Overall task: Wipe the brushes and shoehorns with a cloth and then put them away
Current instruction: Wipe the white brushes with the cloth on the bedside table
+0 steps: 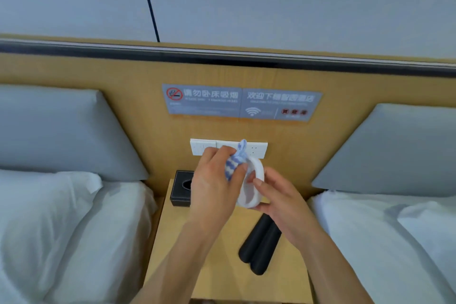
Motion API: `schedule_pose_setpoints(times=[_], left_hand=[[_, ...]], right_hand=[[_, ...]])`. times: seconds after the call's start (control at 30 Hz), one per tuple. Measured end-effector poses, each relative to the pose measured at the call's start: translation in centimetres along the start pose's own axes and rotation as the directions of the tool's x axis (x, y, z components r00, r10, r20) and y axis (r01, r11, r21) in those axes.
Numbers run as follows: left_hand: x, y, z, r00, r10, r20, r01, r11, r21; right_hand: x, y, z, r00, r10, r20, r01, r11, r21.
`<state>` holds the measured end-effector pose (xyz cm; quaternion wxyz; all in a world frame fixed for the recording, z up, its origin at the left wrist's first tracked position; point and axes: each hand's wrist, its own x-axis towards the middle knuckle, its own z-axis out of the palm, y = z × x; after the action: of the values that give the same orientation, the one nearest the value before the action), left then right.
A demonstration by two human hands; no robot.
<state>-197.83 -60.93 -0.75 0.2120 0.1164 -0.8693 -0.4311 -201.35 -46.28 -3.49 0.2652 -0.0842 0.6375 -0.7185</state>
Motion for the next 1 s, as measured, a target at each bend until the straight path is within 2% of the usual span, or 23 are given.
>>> schedule_pose_setpoints(times=[0.1,0.2,0.33,0.4,0.6,0.73,0.87,1.0], left_hand=[[0.4,1.3,-0.8,0.996,0.091,-0.026,-0.092,0.994,-0.051],[0.8,2.0,-1.4,0.986,0.157,-0.047,-0.159,0.987,-0.031],[0.9,2.3,-2.0,0.988,0.148,-0.04,-0.152,0.983,-0.103],[1.0,2.1,-2.2,0.99,0.133,-0.057,-0.14,0.979,-0.147],[2.4,1.7,-3.0,0.985,0.149,-0.082,-0.155,0.986,-0.065],[3.5,3.0,-3.6,0.953,0.262,-0.153,-0.26,0.965,0.031],[4.6,4.8,-3.3,0.909,0.358,-0.216,-0.339,0.933,0.122],[4.9,5.6,-3.0,0.887,0.408,-0.214,-0.381,0.911,0.157]], right_hand=[[-0.1,-1.2,-0.5,0.999,-0.049,0.019,0.047,0.997,0.068],[0.1,-2.1,-1.0,0.995,-0.081,0.049,0.076,0.993,0.093],[0.5,-2.9,-1.2,0.985,-0.134,0.105,0.119,0.982,0.144],[0.9,-3.3,-1.2,0.988,-0.129,0.088,0.112,0.979,0.172],[1.8,-4.7,-0.8,0.982,-0.098,0.164,0.08,0.99,0.114],[2.0,-5.7,-0.4,0.98,-0.088,0.176,0.071,0.992,0.103],[2.4,-6.8,0.5,0.971,-0.162,0.177,0.146,0.984,0.101],[2.5,-8.0,0.4,0.966,-0.215,0.145,0.204,0.975,0.086]])
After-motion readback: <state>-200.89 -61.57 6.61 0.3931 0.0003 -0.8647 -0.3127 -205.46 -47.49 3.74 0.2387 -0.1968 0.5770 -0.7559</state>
